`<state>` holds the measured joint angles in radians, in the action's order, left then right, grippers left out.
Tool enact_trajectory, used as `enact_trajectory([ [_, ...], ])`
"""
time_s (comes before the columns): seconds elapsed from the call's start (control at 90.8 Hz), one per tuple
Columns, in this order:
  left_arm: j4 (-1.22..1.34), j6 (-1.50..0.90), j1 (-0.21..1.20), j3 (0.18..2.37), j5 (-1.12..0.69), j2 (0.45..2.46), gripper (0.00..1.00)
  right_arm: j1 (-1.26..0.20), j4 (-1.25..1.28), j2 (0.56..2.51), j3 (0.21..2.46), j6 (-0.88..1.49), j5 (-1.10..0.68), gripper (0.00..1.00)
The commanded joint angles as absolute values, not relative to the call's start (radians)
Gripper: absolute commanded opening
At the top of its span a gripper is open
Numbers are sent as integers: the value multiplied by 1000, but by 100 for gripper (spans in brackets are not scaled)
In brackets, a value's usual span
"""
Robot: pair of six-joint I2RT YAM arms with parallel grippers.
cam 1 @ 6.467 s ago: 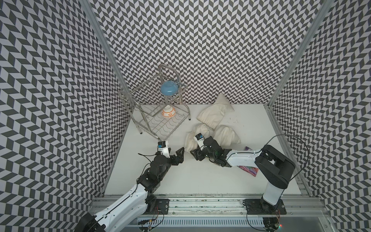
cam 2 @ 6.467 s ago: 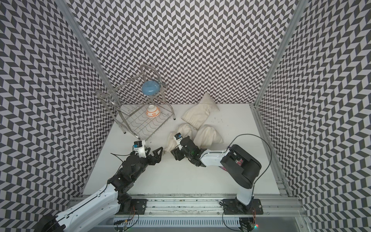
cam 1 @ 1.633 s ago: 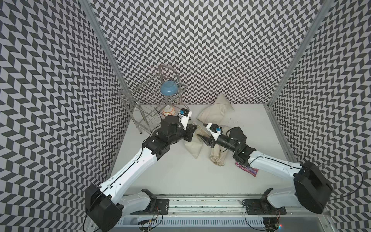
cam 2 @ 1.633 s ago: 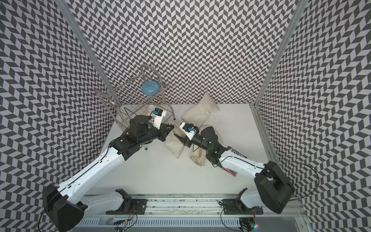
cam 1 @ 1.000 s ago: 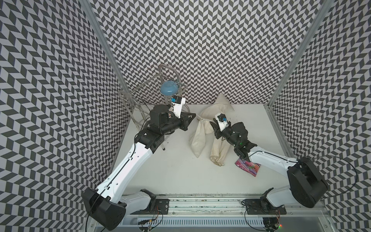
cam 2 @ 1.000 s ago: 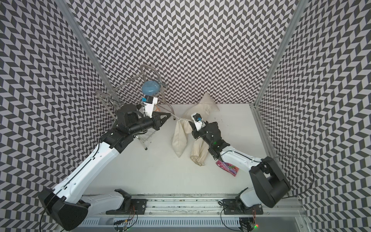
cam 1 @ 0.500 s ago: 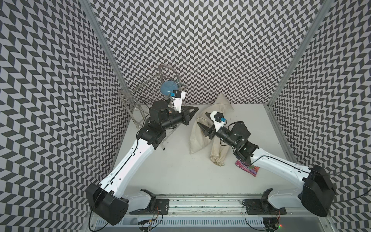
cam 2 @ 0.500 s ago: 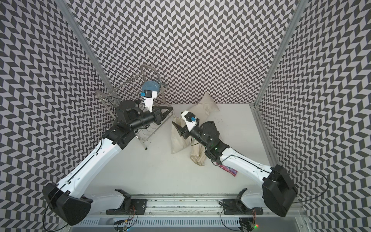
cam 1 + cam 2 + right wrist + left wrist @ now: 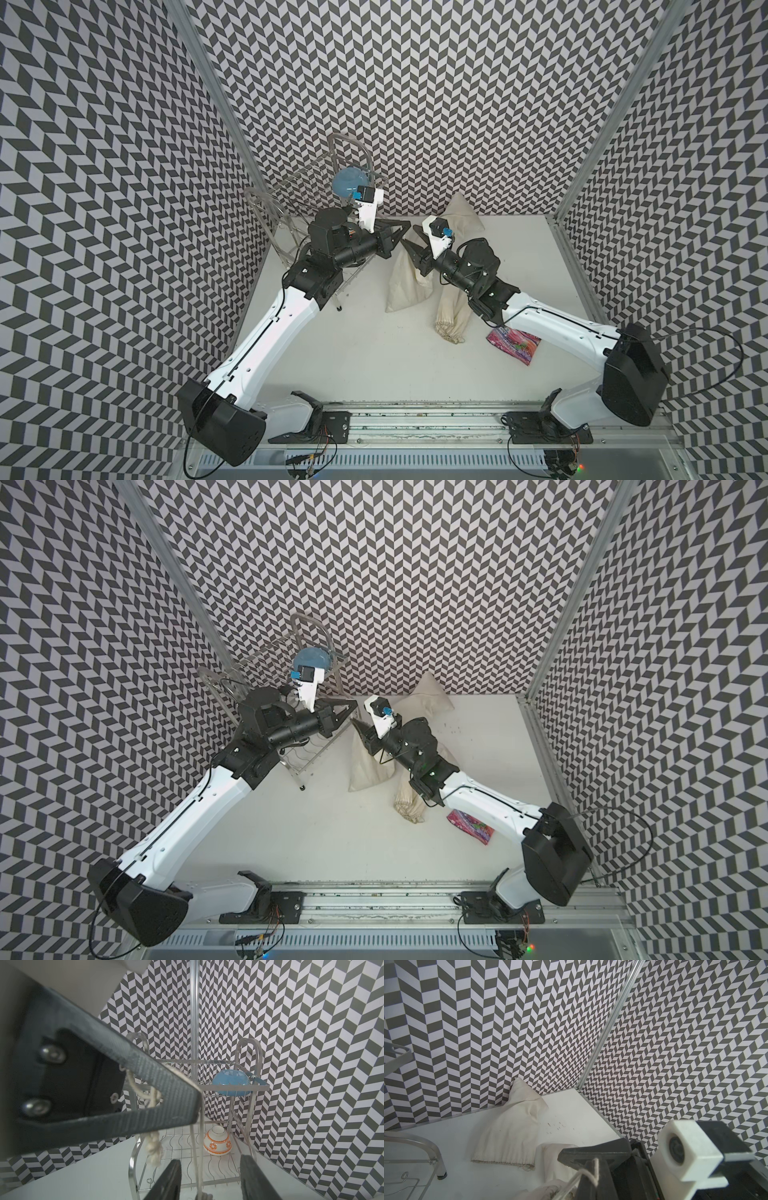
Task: Close the soil bag
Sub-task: Frap the soil bag at the center of the board.
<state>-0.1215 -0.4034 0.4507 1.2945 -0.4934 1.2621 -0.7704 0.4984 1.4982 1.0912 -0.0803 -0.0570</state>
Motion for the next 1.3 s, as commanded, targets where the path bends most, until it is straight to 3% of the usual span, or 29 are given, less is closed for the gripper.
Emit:
enact_trajectory([
  [0.0, -51, -403, 448, 1338, -506, 1238, 0, -776, 508, 1516, 1114, -62, -31, 47],
  [0.088, -46, -403, 448, 1337, -507, 1229, 0, -776, 462, 1551, 1149, -64, 8, 39],
  [0.22, -80, -388, 437, 1366, -469, 1186, 0, -768, 338, 1611, 1179, -76, 235, 26],
  [0.474, -214, -342, 303, 1477, -403, 1090, 0, -582, 219, 1646, 1024, -82, 495, 22],
  [0.705, -236, -341, 183, 1517, -384, 1040, 0, -466, 175, 1597, 987, -71, 492, 22],
  [0.936, -253, -341, 168, 1552, -426, 1029, 0, -473, 213, 1466, 1003, -59, 314, 29],
  [1.047, -250, -338, 167, 1524, -438, 1012, 0, -471, 273, 1547, 957, -66, 391, 31],
  [1.135, -238, -341, 168, 1478, -441, 995, 0, -468, 268, 1656, 945, -65, 464, 26],
  [1.289, -232, -339, 166, 1442, -421, 979, 0, -466, 293, 1721, 933, -39, 462, 24],
])
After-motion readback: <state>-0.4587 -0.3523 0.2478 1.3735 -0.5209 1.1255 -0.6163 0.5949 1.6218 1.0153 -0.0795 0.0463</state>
